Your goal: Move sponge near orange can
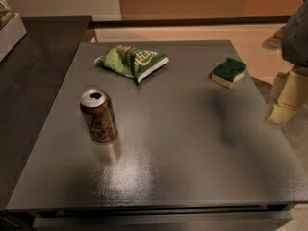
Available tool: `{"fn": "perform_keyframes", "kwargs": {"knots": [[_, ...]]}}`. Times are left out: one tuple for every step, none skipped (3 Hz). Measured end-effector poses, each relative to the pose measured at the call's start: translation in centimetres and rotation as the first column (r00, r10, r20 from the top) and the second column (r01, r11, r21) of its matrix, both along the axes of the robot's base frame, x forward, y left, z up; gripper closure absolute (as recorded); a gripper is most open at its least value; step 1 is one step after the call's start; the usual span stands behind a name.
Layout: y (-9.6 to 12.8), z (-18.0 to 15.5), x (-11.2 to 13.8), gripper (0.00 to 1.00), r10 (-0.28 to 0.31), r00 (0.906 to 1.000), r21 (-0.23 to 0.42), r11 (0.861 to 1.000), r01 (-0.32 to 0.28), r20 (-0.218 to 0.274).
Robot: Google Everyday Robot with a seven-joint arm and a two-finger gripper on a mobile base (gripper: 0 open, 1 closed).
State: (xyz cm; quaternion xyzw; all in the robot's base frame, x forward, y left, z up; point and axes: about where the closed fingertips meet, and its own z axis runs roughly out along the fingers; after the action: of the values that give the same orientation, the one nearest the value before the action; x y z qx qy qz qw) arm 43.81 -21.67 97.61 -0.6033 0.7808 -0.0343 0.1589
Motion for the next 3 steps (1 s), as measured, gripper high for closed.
{"fn": "perform_keyframes", "kwargs": {"knots": [[0.0, 0.0, 0.0, 0.0, 0.0, 1.0, 0.0, 1.0, 0.0, 0.0], [0.2, 0.0, 2.0, 0.0, 0.034, 0.9994, -0.017, 0.999, -0.034, 0.009], [-0.3, -0.7, 4.9, 0.0, 0.082, 0.9967, -0.041, 0.996, -0.081, 0.005]]}}
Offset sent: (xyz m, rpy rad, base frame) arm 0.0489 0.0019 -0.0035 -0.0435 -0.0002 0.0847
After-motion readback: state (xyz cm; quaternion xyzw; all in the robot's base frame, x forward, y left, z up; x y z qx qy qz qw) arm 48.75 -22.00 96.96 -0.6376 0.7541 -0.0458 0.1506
